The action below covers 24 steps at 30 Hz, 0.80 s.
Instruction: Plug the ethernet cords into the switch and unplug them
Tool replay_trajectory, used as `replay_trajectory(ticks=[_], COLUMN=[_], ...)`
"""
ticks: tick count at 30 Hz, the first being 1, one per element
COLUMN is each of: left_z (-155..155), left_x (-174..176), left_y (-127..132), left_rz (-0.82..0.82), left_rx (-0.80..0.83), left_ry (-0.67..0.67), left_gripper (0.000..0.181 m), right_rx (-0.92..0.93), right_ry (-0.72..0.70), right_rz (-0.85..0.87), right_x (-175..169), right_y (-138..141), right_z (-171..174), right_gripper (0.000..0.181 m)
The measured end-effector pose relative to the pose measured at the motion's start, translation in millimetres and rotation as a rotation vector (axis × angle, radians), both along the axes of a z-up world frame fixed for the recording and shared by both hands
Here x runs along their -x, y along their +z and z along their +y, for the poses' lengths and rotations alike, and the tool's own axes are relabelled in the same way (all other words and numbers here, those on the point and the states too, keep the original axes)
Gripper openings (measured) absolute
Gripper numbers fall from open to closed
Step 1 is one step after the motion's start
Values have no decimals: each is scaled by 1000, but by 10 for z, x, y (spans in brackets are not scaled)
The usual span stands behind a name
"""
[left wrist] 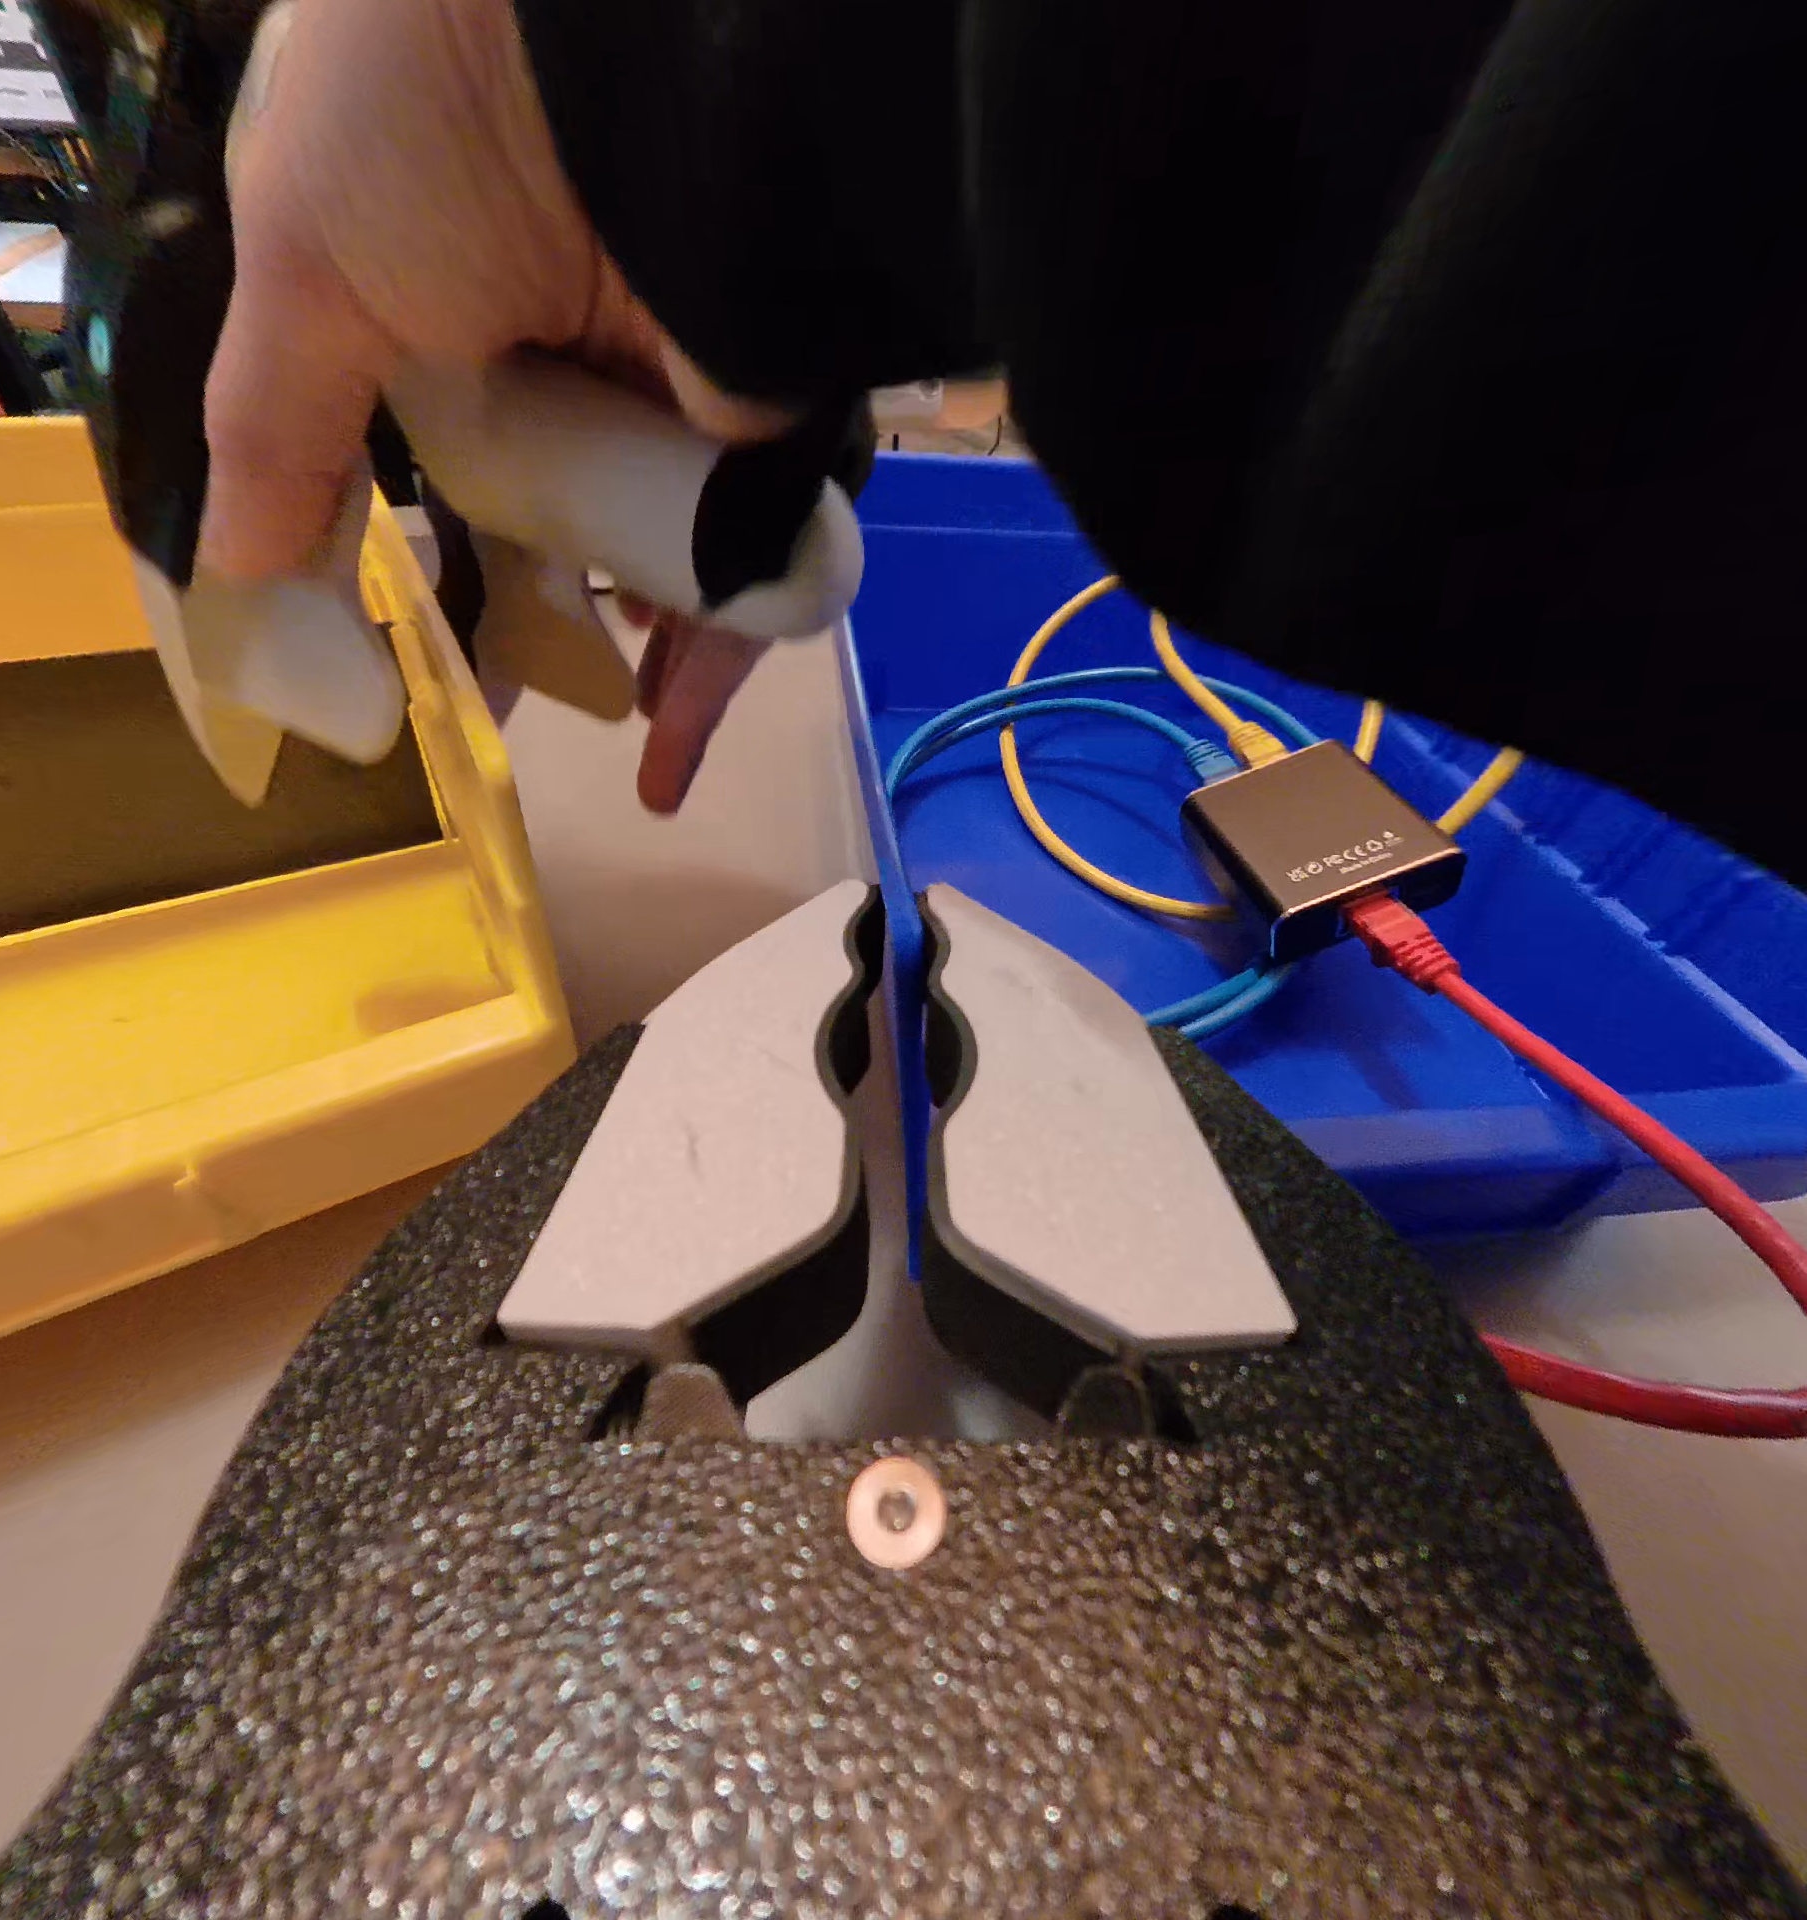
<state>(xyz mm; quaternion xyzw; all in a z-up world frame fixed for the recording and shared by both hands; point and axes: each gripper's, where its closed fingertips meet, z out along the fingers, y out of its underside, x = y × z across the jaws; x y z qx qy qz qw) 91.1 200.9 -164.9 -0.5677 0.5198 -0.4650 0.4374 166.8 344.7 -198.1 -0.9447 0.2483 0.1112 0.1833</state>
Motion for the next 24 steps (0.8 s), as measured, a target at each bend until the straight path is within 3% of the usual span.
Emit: replay_trajectory(ticks=[4,6,12,16,19,24], left_z=[8,15,16,19,34,106], left_x=[-9,-15,-12,-13,-14,16], left_y=[0,-1,0,-3,2,16], left_rz=[0,0,-2,1,-1,-5], left_rx=[6,17,24,20,-16,-130], left_ry=[-1,-4,-7,-3,15,60], left_gripper=[4,4,4,5,4,4], right_rx=[24,14,39,116,114,146], right_ry=[-24,-26,8,82,21,111], right_rz=[-151,-136,16,4,-58,-118], right_x=[-365,-354,-8,152,26,-14], right_y=[370,433,20,-273,-306,-184], right_z=[-107,-111,-66,-109,-48,23], right_gripper=[53,50,41,40,19,16])
